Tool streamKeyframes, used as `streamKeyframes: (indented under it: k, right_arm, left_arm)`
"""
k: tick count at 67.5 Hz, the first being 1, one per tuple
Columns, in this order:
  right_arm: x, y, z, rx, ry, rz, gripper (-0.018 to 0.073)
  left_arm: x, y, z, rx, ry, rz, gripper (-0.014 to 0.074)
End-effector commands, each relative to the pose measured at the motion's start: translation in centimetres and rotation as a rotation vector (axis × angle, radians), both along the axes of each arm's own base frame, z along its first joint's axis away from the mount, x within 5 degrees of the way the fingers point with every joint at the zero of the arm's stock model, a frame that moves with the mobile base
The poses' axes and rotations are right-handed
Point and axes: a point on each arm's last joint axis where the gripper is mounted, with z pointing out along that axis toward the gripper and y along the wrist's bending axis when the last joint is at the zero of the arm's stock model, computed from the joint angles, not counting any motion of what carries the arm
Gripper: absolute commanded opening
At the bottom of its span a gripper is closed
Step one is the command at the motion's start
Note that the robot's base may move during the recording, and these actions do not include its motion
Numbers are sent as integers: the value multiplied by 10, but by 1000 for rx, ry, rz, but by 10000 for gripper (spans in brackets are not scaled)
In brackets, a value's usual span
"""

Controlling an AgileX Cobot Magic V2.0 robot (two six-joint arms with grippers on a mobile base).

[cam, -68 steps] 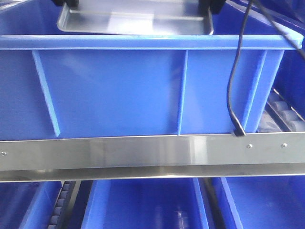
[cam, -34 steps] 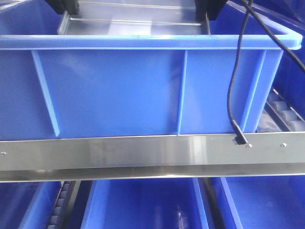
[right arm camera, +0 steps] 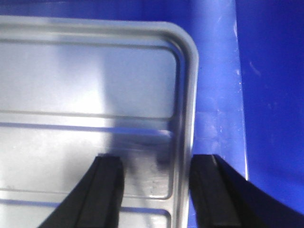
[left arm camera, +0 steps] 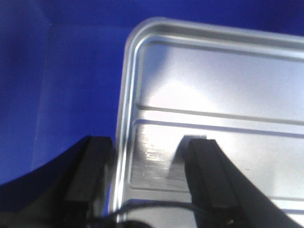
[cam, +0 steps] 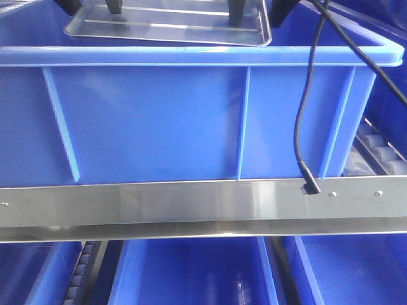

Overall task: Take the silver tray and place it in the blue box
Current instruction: 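Lower the tray with both grippers into the blue crate, then open both grippers and lift them out of the crate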

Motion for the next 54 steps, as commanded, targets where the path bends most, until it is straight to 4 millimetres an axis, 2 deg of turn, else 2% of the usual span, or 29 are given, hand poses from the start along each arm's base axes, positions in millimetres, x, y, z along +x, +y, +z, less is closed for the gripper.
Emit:
streamKeyframes:
  k: [1, 14, 23, 30, 37, 40, 43, 49, 51, 54]
  right_arm:
    - [-4, -7, 43, 75, -174, 23, 432]
    - [-1, -15, 42, 60, -171, 1, 432]
    - [2, -22, 41, 48, -162, -22, 432]
    - [2, -23, 42, 50, -166, -24, 432]
    - [3, -21, 43, 68, -180, -14, 428]
    - [3, -20, 43, 75, -184, -11, 401]
    - [3, -19, 44, 82, -188, -7, 322]
    - [3, -18, 44, 90, -187, -5, 106]
    - [3, -18, 44, 91, -188, -5, 31]
    - [3, -18, 44, 93, -191, -3, 60]
  left_arm:
    - [-6, 1, 33, -71, -123, -27, 272]
    - [-3, 8, 32, -37, -129, -5, 272]
    - [3, 23, 30, -33, -101, 51, 270]
    - [6, 30, 29, -99, -61, 82, 263]
    - [6, 29, 29, -135, -53, 79, 262]
    - [6, 28, 29, -140, -62, 74, 250]
    - [6, 27, 30, -145, -65, 69, 188]
    - [5, 24, 30, -165, -68, 58, -28]
    - [5, 23, 31, -178, -69, 55, -6]
    - [5, 22, 31, -188, -73, 51, 8]
